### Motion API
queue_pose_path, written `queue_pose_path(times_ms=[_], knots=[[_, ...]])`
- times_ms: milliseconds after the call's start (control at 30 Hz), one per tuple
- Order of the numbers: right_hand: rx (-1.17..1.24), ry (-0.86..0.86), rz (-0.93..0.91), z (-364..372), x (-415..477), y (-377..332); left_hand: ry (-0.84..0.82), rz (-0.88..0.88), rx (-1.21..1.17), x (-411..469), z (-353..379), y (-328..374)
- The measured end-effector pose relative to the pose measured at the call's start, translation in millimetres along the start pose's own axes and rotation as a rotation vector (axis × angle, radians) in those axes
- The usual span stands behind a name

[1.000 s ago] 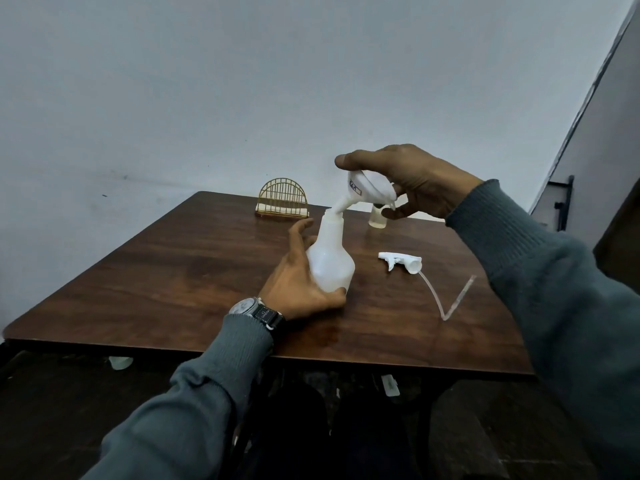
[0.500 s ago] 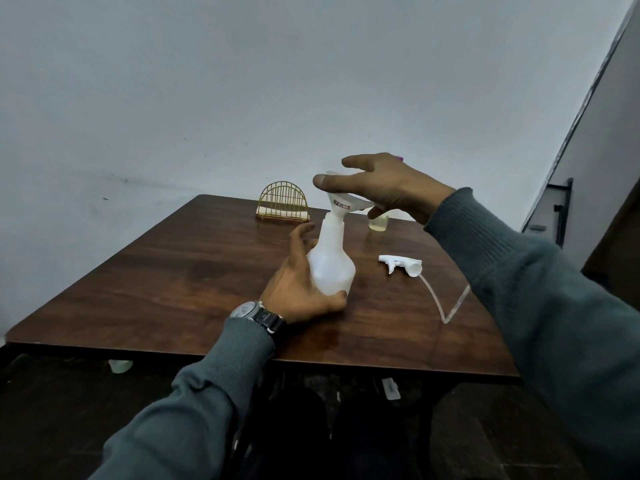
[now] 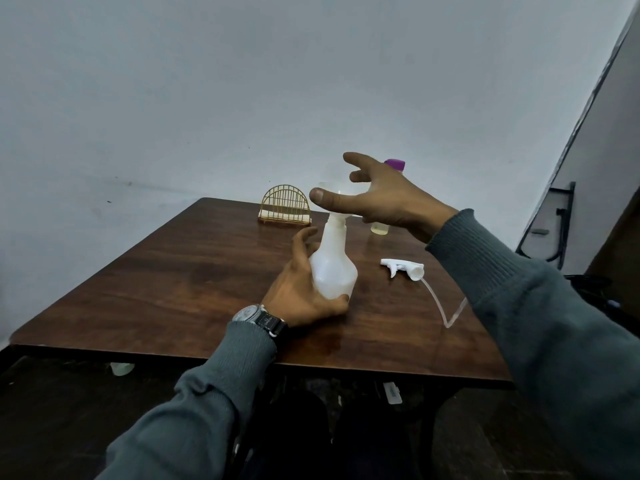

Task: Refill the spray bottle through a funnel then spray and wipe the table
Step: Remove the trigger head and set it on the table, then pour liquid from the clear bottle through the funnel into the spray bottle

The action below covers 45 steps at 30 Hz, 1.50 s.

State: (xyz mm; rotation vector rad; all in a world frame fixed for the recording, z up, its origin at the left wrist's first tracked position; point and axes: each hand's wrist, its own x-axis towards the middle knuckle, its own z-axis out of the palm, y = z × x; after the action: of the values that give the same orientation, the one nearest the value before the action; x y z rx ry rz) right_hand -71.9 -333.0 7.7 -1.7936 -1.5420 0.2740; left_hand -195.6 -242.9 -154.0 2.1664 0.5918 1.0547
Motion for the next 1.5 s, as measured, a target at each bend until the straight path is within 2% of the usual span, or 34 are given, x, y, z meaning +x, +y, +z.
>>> queue_pose_path(times_ms=[133,500,667,767,933,1167,1333,1500], knots=[[0.084,0.026,-0.026,-4,-3,5,-0.006,0.007,-0.006,0,0,-1],[0.123,0.117,-0.036,-9,1,19,-0.024,0.018,0.015,-1,-2,0],[0.184,0.273,0.017,-45,22,41,0.092,-0.07,-0.271,3,-14,7],[0.146,0.342,0.083,-71,47,66,0.195,-0.141,-0.288,18,-31,3],[-0.056,0.284,0.204,-96,96,111,0.192,-0.095,-0.123,51,-50,-17],[-0.425,0.157,0.212,-99,182,152,0.157,-0.093,-0.056,83,-44,-52],[-0.527,0.113,0.251,-93,240,177,0.147,-0.107,-0.004,92,-34,-75],[-0.488,0.064,0.254,-86,275,192,0.124,-0.074,0.1,93,-34,-84]])
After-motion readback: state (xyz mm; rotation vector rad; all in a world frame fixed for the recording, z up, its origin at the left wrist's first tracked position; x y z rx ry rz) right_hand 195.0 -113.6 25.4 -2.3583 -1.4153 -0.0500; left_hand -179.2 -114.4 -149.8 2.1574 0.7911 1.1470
